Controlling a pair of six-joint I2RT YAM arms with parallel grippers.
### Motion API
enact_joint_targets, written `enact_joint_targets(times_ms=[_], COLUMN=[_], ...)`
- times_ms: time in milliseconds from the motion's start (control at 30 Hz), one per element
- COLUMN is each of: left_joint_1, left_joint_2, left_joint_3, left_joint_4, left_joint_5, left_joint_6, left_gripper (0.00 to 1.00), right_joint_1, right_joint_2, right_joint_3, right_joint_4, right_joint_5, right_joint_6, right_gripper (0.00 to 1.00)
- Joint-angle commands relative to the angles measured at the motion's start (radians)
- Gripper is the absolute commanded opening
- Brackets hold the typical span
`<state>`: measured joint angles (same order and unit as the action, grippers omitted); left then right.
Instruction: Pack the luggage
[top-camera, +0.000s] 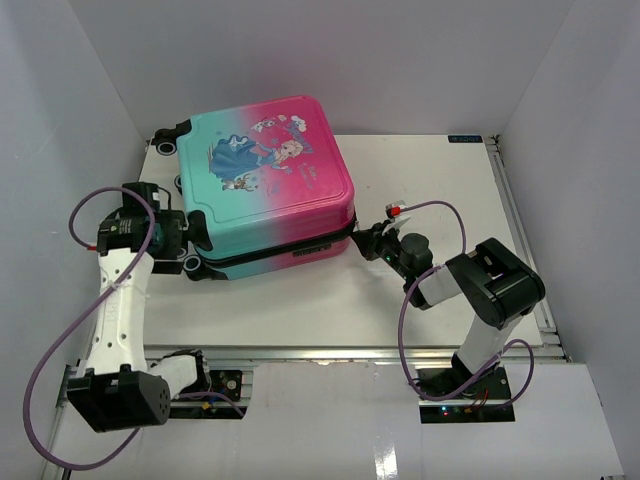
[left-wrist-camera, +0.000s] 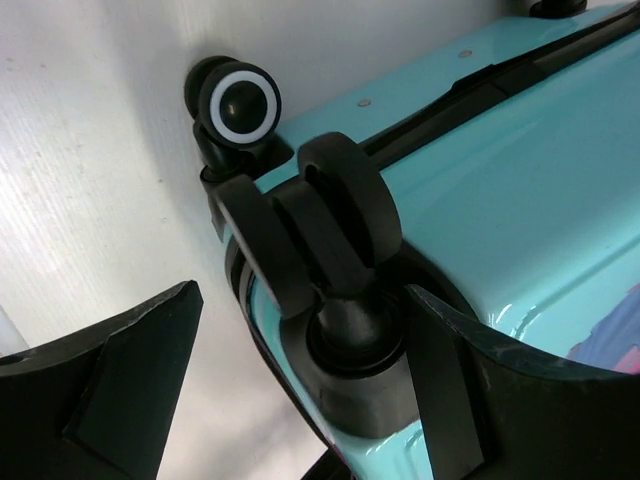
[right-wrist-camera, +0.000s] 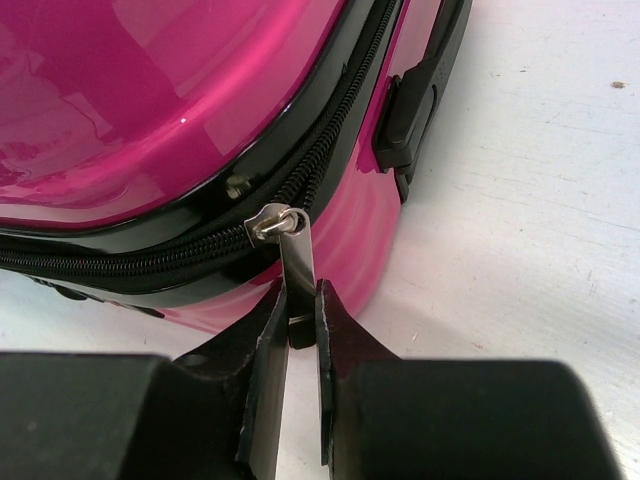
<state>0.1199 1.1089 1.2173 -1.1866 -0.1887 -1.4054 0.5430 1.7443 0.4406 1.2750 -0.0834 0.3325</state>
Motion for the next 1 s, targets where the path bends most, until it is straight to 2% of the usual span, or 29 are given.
enact_joint_targets(times_ms=[0,167,233,267,300,367,433,567,633,733,833,933,967], left_joint_1=[-0.086,-0.098,-0.098,-0.098,-0.098,-0.098,-0.098,-0.098,-0.098,-0.098,-0.1,-0.094,-0.082], left_joint_2=[0.117,0.142,0.133,0.128,0.122,0.117,0.124,0.139,0.129,0.086,-0.025,-0.116,-0.159], left_joint_3=[0.018,0.012,0.005,-0.004,-0.02,-0.035,-0.039,-0.021,-0.011,-0.006,-0.057,-0.14,-0.193], left_joint_4=[0.059,0.073,0.065,0.068,0.074,0.092,0.088,0.066,0.092,0.093,0.227,0.493,0.569], left_joint_5=[-0.041,-0.084,-0.104,-0.108,-0.111,-0.121,-0.142,-0.21,-0.249,-0.373,-0.413,-0.343,-0.268], left_joint_6=[-0.096,-0.111,-0.121,-0.121,-0.12,-0.112,-0.084,-0.038,0.052,0.117,0.285,0.553,0.611], left_gripper=[0.92,0.9,0.81,0.71,0.57,0.2,0.0,0.0,0.0,0.0,0.0,0.0,0.0], right_joint_1=[0.017,0.017,0.018,0.017,0.018,0.017,0.017,0.017,0.018,0.018,0.018,0.008,-0.018], right_joint_2=[0.014,-0.008,-0.025,-0.038,-0.049,-0.074,-0.092,-0.136,-0.162,-0.226,-0.26,-0.251,-0.233], right_joint_3=[-0.02,-0.035,-0.04,-0.044,-0.049,-0.056,-0.056,-0.064,-0.084,-0.149,-0.189,-0.158,-0.113], right_joint_4=[-0.04,-0.047,-0.057,-0.062,-0.071,-0.085,-0.104,-0.145,-0.174,-0.18,-0.177,-0.197,-0.209], right_joint_5=[-0.048,-0.055,-0.049,-0.043,-0.035,-0.029,-0.019,0.002,0.03,0.05,0.078,0.133,0.129], right_joint_6=[-0.012,-0.017,-0.027,-0.034,-0.042,-0.049,-0.057,-0.071,-0.076,-0.065,-0.067,-0.098,-0.106], right_gripper=[0.08,0.08,0.08,0.08,0.08,0.08,0.08,0.08,0.08,0.08,0.08,0.08,0.08])
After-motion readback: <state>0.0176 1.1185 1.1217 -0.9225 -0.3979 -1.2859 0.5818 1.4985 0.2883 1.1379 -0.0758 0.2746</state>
